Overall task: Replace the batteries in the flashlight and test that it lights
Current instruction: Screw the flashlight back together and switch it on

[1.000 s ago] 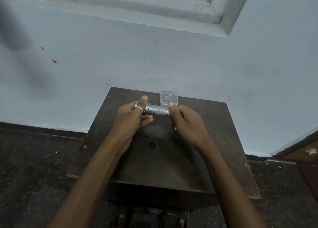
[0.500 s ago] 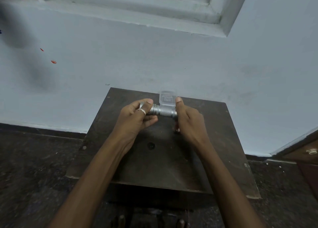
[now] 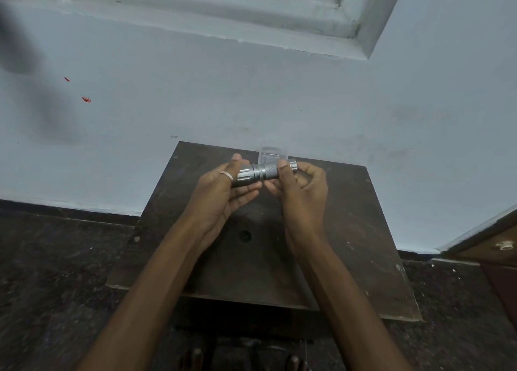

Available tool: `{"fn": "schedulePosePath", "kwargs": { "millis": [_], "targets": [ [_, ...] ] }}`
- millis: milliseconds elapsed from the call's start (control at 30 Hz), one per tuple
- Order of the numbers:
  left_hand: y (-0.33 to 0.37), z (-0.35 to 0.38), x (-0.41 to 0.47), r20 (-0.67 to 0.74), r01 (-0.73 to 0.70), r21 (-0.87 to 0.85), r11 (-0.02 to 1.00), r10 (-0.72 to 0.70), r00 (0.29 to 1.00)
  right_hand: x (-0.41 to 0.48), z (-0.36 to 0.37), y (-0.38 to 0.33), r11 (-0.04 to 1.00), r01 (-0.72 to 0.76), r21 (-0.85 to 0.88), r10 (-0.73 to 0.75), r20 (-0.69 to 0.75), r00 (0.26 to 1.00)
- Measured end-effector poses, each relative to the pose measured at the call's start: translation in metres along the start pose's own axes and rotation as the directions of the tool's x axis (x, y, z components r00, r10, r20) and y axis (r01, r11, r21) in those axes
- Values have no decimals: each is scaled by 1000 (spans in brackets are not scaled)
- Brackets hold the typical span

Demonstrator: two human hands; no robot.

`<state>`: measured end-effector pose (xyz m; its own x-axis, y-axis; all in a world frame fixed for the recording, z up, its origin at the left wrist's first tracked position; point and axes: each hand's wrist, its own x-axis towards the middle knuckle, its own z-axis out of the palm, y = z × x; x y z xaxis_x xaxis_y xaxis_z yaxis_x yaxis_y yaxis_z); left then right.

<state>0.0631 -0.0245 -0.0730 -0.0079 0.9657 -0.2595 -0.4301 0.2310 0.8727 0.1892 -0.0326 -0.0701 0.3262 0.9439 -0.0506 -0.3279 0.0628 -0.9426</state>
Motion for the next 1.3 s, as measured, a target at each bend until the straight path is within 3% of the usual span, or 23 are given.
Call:
{"fn": "schedulePosePath", "kwargs": {
  "millis": [367, 600, 1133, 1300],
  "targets": [
    [5, -4, -2, 101, 93, -46, 995, -88, 991, 0, -1, -6, 998, -18, 55, 20, -38, 999],
    [16, -20, 0, 60, 74, -231, 970, -62, 996, 7, -10, -15, 997, -19, 75, 22, -44, 999],
    [24, -35, 5, 77, 67, -159, 985, -56, 995, 15, -22, -26, 991, 77, 110, -64, -123, 990],
    [24, -37, 7, 89, 72, -154, 985, -58, 994, 17, -26, -28, 993, 45, 113, -39, -52, 998]
  ]
}}
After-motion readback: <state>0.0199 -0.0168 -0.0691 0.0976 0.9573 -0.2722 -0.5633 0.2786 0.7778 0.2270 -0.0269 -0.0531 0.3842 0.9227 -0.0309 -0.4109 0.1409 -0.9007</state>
